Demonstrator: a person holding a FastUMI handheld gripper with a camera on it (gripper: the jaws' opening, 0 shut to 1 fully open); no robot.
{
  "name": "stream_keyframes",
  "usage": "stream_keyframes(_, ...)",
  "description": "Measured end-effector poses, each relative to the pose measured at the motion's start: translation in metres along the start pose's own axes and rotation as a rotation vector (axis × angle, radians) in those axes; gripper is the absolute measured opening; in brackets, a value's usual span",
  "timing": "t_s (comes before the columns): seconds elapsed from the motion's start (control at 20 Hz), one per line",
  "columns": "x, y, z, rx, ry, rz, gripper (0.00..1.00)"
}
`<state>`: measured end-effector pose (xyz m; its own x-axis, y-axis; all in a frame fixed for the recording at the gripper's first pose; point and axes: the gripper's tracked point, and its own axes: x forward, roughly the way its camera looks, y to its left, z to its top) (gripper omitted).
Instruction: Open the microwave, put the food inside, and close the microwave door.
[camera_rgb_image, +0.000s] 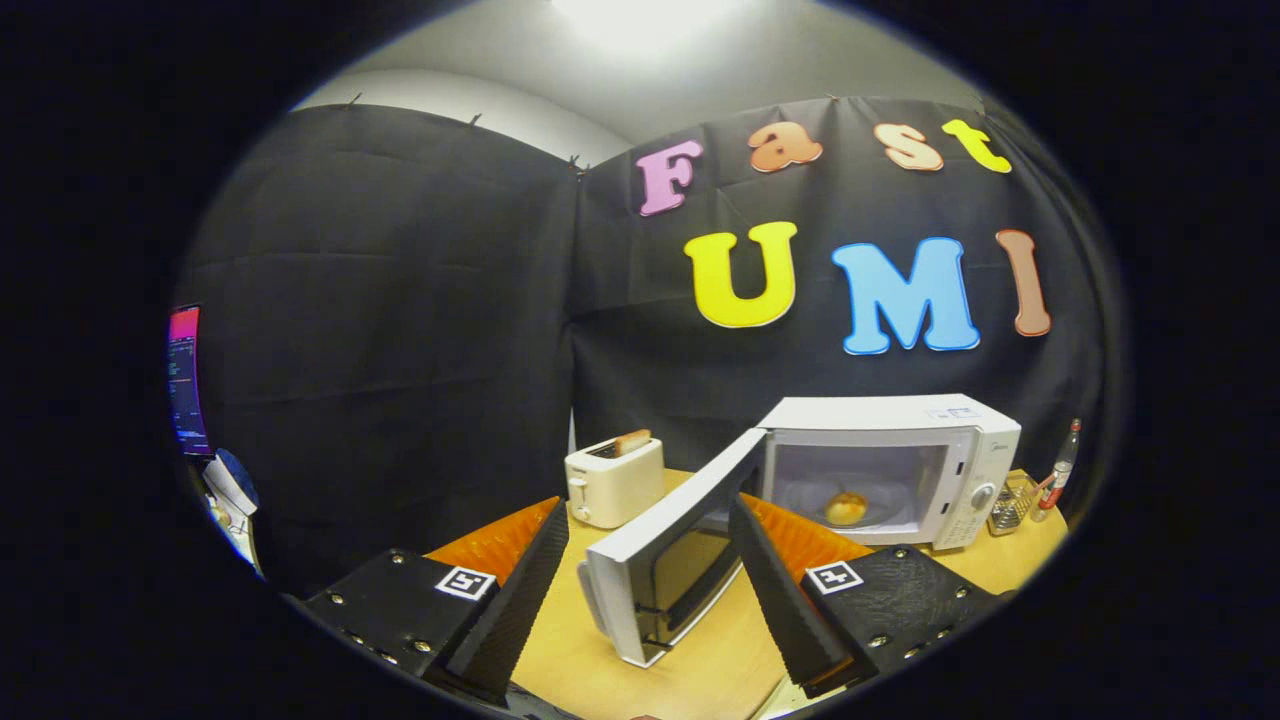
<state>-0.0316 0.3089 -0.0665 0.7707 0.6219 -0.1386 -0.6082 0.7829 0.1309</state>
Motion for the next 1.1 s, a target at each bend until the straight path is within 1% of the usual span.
stream_keyframes(0.25, 0.006, 0.059, -0.004, 0.008, 0.003, 0.112, 0.97)
stream_keyframes(0.5, 0.020, 0.093, -0.030, 0.017, 0.061, 0.188, 0.97)
stream_keyframes(0.65, 0.033, 0.102, -0.056, 0.013, 0.122, 0.215, 0.97)
stream_keyframes(0.75, 0.043, 0.103, -0.074, 0.008, 0.161, 0.216, 0.92)
stream_keyframes(0.85, 0.056, 0.096, -0.089, 0.006, 0.189, 0.198, 0.90)
stream_keyframes(0.9, 0.061, 0.094, -0.096, 0.006, 0.208, 0.197, 0.80)
stream_keyframes(0.95, 0.065, 0.093, -0.102, 0.003, 0.233, 0.198, 0.80)
stream_keyframes(1.0, 0.073, 0.086, -0.106, -0.004, 0.238, 0.174, 0.80)
stream_keyframes(1.1, 0.078, 0.074, -0.108, 0.004, 0.242, 0.140, 0.41)
